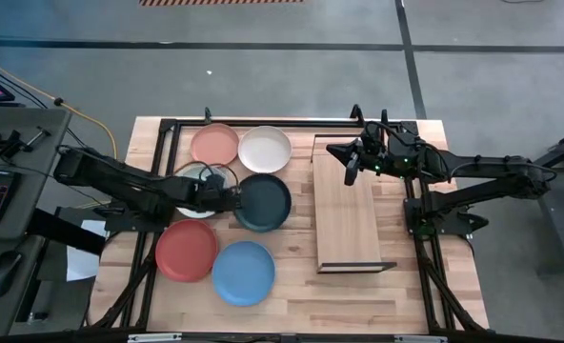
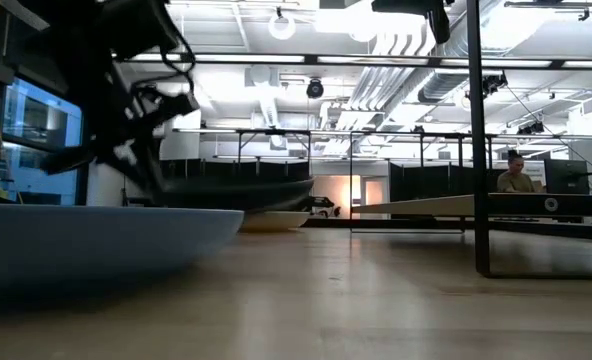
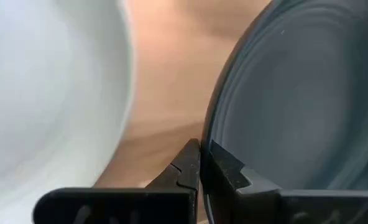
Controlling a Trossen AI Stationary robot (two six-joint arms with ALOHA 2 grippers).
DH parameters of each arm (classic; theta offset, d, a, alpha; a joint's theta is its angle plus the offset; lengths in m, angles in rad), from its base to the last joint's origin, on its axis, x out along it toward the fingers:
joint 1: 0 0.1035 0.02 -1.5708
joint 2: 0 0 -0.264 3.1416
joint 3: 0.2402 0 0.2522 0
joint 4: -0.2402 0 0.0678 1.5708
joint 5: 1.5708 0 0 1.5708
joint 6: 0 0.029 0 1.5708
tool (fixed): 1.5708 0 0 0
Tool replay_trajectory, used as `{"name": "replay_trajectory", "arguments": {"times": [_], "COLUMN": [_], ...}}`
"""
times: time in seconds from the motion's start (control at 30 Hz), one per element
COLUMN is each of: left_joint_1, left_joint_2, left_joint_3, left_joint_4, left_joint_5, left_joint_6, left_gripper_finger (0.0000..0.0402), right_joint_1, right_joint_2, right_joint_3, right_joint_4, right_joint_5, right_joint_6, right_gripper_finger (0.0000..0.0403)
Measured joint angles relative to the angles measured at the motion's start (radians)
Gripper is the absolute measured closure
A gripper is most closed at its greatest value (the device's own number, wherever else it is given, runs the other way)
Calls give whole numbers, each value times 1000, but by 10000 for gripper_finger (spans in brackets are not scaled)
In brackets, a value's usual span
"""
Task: Place and stack plates onto a shelf
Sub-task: Put the black plate on the shelf
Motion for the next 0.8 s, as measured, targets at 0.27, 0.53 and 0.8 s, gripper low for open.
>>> {"name": "replay_trajectory", "arguments": {"times": [0.27,0.53,0.8], "left_joint_1": [83,134,171], "left_joint_2": [-177,-5,334], "left_joint_3": [46,264,471], "left_joint_4": [-1,8,185], "left_joint_5": [-36,18,158], "left_joint_6": [174,389,512], "left_gripper_finger": [399,400,401], "right_joint_1": [0,0,-1], "right_joint_2": [0,-30,-69], "right_joint_3": [0,0,0], "right_joint_4": [79,127,135], "right_joint_5": [-10,-13,24], "right_joint_6": [42,18,15], "right_gripper_finger": [403,403,403]}}
